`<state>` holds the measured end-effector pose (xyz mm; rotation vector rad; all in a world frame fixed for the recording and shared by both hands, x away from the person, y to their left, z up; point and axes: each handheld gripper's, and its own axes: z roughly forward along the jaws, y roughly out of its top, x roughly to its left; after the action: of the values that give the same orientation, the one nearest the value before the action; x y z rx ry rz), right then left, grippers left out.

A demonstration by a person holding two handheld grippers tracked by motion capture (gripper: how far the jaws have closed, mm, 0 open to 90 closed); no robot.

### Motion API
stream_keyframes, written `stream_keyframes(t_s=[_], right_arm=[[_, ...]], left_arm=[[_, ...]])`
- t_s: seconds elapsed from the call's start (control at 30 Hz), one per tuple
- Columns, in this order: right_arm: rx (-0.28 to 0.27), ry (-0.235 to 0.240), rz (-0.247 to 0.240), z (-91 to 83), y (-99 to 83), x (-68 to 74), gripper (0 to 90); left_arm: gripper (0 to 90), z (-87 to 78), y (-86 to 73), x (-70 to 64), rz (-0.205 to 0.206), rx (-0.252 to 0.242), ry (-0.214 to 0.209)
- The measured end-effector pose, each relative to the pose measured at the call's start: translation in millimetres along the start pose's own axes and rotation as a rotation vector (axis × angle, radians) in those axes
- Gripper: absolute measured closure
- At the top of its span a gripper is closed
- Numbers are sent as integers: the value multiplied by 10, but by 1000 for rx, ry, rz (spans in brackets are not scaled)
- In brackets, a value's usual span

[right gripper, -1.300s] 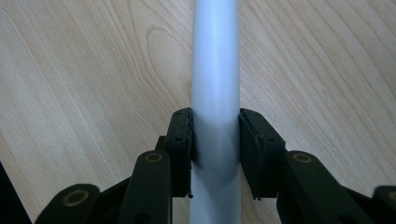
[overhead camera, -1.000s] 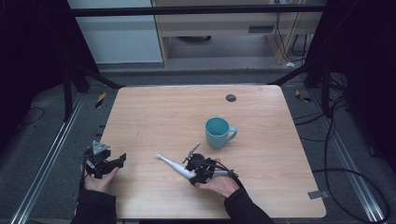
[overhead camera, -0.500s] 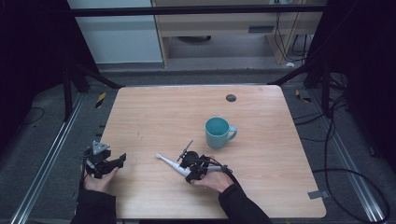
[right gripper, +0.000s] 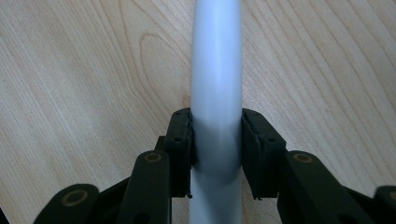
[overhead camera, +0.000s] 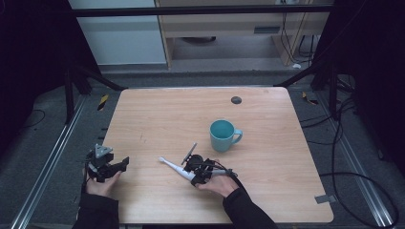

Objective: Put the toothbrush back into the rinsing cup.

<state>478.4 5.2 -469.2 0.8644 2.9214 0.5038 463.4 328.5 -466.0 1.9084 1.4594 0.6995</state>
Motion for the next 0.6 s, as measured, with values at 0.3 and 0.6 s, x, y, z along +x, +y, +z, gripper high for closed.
stream_keyframes(t_s=[0.3, 0.6], right_arm=[[9, -11, 7, -1, 24, 18, 663], [-71, 18, 25, -124, 2, 14, 665]], left_arm=[[347, 1, 0, 2, 1, 1, 0], [348, 0, 0, 4, -1, 0, 1]])
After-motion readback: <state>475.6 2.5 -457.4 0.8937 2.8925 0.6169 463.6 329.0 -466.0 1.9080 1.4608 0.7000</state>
